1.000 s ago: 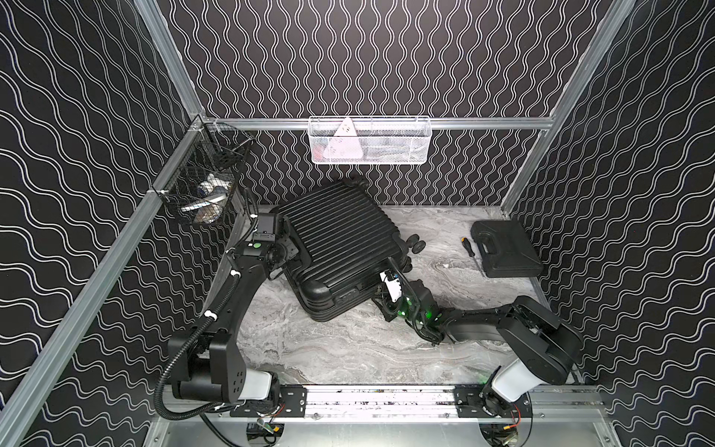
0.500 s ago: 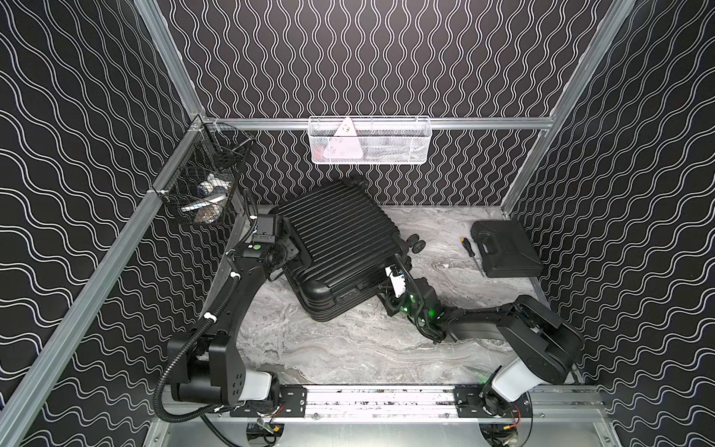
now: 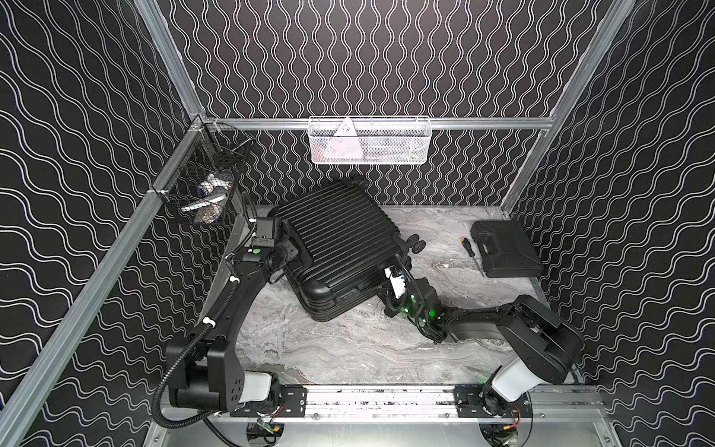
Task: Close the suitcase zippers
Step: Zip the zipper on the suitcase, then place the suitcase at the center of the board.
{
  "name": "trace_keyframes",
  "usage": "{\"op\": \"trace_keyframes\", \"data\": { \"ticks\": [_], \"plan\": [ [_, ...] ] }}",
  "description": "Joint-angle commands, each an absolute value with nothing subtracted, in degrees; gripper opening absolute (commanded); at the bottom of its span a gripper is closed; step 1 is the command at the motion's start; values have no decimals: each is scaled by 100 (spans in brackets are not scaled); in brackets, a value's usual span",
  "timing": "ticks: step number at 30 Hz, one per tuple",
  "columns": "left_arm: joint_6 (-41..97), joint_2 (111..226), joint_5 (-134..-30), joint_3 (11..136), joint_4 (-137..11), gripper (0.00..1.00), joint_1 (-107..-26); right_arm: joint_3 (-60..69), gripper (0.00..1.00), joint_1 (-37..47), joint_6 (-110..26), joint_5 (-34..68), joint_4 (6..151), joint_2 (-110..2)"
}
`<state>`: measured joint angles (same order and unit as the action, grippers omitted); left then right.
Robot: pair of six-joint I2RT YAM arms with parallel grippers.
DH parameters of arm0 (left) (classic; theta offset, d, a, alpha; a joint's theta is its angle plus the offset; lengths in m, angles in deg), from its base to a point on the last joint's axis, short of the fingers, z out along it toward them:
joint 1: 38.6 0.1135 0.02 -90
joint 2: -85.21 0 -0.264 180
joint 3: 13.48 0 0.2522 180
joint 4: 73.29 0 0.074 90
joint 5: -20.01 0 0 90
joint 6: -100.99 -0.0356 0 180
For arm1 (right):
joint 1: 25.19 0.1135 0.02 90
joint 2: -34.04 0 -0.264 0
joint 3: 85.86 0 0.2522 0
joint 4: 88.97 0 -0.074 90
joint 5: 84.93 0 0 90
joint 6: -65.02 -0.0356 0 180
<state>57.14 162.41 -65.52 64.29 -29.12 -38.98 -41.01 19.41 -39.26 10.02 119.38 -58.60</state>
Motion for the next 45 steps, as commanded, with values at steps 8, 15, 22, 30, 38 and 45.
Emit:
{"op": "trace_keyframes", "data": {
  "ticks": [8,15,22,30,38,45],
  "plan": [
    [8040,15942,-6561,6117,-3351,17,-4305,-3835,0,2475,-3383,1018,11235,-5615],
    [8691,15915,-6024,6003,-3484,16,-4689,-3376,0,3168,-2949,1098,10466,-5630],
    [9248,15883,-5670,5929,-3563,16,-5067,-3035,0,3869,-2789,977,10320,-5857],
    [9235,15735,-5480,6291,-3299,16,-5290,-2704,0,4241,-2726,872,10159,-6026],
    [9452,15670,-5439,6115,-3442,16,-5415,-2450,0,4509,-2704,899,10126,-6202],
    [9496,15675,-5209,6158,-3416,15,-5433,-2373,0,4701,-2544,1094,9968,-6294]
  ]
}}
